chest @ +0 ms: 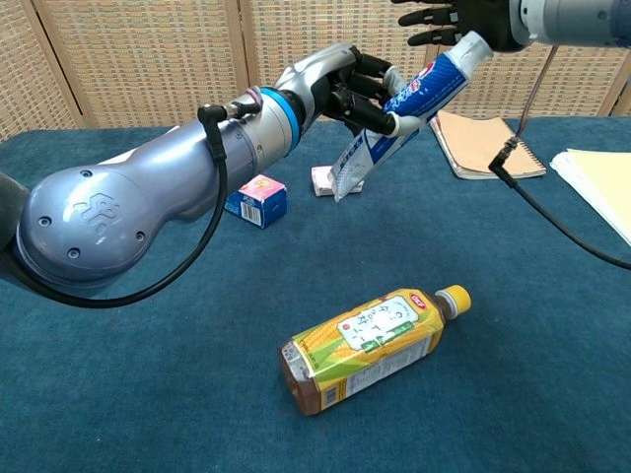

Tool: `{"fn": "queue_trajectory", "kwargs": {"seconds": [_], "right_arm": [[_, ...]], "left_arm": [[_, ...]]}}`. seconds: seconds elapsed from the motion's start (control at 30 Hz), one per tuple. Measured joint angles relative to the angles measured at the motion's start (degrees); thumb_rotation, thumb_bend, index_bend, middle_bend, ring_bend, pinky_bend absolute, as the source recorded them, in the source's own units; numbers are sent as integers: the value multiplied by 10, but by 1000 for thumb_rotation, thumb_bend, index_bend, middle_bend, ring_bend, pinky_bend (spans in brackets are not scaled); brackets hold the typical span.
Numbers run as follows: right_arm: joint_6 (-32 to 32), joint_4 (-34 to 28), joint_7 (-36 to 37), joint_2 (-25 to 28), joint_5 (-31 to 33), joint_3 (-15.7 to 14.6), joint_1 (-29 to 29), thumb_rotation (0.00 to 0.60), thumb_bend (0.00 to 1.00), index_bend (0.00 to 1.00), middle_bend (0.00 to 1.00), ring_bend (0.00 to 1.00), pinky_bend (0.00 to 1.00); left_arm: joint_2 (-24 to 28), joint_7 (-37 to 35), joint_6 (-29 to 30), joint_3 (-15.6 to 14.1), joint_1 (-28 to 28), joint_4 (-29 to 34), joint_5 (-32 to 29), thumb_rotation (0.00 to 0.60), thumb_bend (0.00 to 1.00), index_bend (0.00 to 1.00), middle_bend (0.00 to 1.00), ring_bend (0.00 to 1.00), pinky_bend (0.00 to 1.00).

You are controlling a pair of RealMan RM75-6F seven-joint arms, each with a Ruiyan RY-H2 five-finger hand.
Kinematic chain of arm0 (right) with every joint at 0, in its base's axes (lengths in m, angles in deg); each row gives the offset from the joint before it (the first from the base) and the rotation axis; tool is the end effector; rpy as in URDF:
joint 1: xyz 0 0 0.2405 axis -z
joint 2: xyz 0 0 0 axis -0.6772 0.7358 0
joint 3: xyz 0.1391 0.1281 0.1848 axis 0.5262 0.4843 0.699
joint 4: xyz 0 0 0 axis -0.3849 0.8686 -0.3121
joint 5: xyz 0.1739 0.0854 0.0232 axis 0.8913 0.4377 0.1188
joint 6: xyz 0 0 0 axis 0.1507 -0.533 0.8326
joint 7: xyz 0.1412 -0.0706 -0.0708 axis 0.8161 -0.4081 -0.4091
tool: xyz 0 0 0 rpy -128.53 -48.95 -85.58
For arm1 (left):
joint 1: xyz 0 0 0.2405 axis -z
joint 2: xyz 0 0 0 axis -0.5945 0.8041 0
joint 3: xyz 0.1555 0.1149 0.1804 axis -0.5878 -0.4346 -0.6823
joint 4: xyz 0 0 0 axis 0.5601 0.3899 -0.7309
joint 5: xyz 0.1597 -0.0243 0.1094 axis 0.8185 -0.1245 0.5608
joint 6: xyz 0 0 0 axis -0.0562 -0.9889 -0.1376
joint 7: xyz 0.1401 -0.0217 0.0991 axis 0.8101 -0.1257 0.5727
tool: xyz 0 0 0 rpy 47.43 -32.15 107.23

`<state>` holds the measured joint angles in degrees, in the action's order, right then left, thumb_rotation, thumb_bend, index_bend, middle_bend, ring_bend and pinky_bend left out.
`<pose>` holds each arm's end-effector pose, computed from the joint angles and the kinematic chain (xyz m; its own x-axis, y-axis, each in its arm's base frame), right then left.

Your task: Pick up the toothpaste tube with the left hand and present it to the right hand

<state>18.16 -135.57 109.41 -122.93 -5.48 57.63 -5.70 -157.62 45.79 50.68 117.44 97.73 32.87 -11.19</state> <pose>-0.0593 -0.4308 0.0774 -0.6223 -0.4272 0.6560 -0.7316 0.0193 -0.6814 0.0312 0.4143 -0.0727 -0.3088 0.4289 0.8490 0.8351 -0.3049 0.4578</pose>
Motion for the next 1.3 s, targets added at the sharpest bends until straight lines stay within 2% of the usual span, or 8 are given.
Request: {"fn": "queue_trajectory", "kwargs": {"seconds": [0.5, 0.77, 0.93, 1.07, 1.3], "right_arm": [[22, -10, 30, 13, -4, 9, 12, 140, 0, 0, 0, 0, 0], [4, 2, 24, 12, -18, 10, 14, 138, 0, 0, 0, 0, 0], [-14, 3, 22, 32, -32, 13, 31, 138, 0, 0, 0, 0, 0], [-19, -2, 20, 67, -48, 11, 54, 135, 0, 0, 0, 0, 0], [-26, 1, 4, 122, -100, -14, 96, 139, 0, 0, 0, 0, 0]], "left_arm": [[-4, 1, 0, 2, 2, -1, -5, 600, 527, 786, 605, 556, 563], [4, 5, -2, -7, -3, 2, 0, 600, 527, 786, 605, 556, 563], [28, 15, -1, -42, -23, 8, 23, 600, 527, 786, 605, 557, 562], [65, 32, -5, -77, -41, 13, 47, 600, 527, 786, 605, 556, 563], [161, 119, -11, -161, -77, 28, 98, 600, 527, 786, 605, 556, 562]]}}
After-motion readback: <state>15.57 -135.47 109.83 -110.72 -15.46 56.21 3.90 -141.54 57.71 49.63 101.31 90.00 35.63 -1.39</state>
